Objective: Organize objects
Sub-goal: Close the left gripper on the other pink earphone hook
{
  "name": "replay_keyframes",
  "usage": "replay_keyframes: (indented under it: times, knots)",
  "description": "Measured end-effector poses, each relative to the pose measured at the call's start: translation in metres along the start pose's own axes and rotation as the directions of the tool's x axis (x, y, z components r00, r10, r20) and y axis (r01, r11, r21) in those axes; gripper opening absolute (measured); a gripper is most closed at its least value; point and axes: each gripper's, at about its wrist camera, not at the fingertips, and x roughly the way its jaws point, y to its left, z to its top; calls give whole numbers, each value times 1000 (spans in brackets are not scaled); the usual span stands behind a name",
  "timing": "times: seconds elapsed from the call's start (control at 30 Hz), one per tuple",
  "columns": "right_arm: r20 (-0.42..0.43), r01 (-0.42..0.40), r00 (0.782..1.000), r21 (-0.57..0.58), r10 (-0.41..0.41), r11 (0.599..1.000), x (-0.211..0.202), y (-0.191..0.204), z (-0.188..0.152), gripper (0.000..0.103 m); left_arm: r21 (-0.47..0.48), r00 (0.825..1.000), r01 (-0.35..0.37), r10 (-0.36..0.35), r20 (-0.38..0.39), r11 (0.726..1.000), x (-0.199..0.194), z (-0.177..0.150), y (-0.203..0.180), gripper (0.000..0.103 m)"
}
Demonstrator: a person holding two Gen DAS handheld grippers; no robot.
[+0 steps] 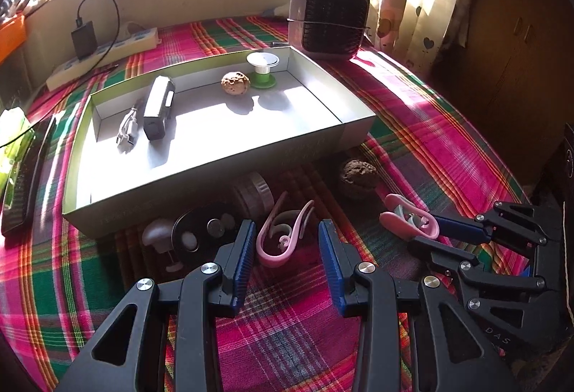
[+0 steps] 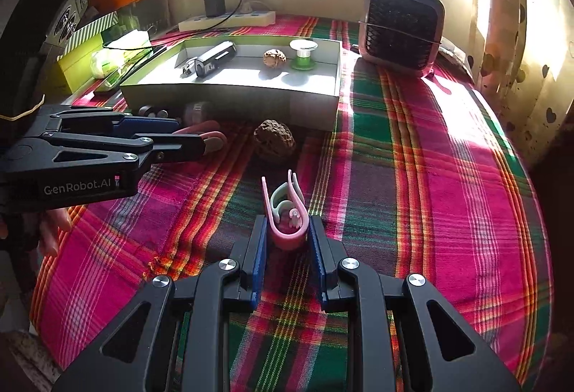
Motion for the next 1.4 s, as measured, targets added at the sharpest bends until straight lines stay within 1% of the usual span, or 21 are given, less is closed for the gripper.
replay_keyframes:
  times: [0.13, 0.23, 0.47, 0.57, 0.63, 0.7, 0.73, 0.9, 1.07, 1.2, 1.27, 1.33, 1.4]
  knots:
    - [-1, 1, 1000, 2, -1, 1000, 0, -1, 0, 23, 2, 1000, 10, -10, -6, 1000, 1, -1, -5, 35]
    - [-2, -2, 1000, 7, 2, 1000, 1, -3, 1, 24, 9, 999, 30, -30, -20, 1000, 5, -2, -9, 35]
    - [-8, -11, 1000, -3, 11, 1000, 4, -3, 4, 24, -11, 1000, 14, -14, -22, 1000, 11, 3, -9, 35]
    - [-9, -12, 1000, -2, 12, 1000, 6, -2, 6, 28, -17, 1000, 4, -4, -21, 1000, 13, 4, -9, 35]
    - [-10, -16, 1000, 1, 16, 1000, 8, -2, 8, 36, -8, 1000, -2, 2, -16, 1000, 13, 3, -10, 35]
    - [-12, -17, 1000, -4, 17, 1000, 10, 0, 10, 42, 8, 1000, -11, 12, -8, 1000, 13, 2, -12, 35]
    - [-13, -12, 1000, -9, 12, 1000, 10, 1, 10, 43, 13, 1000, -15, 15, -5, 1000, 13, 1, -12, 35]
    - [-14, -7, 1000, 12, 7, 1000, 13, -2, 13, 43, -11, 1000, -5, 5, 3, 1000, 12, 0, -9, 35]
    - [-14, -2, 1000, 9, 2, 1000, 13, -2, 13, 43, -16, 1000, -8, 9, 11, 1000, 11, -1, -10, 33]
    - [-13, 0, 1000, 6, 0, 1000, 13, -2, 13, 42, -16, 1000, -26, 27, 14, 1000, 12, -1, -10, 29]
    - [-12, -2, 1000, 6, 2, 1000, 12, 0, 13, 39, -16, 999, -33, 33, 14, 999, 12, -1, -9, 26]
    - [-10, -6, 1000, 0, 6, 1000, 12, 1, 13, 33, -23, 999, -36, 36, 14, 999, 12, -1, -8, 22]
    - [-10, -6, 1000, -2, 6, 1000, 11, 2, 13, 32, -30, 999, -33, 33, 14, 999, 11, -2, -6, 22]
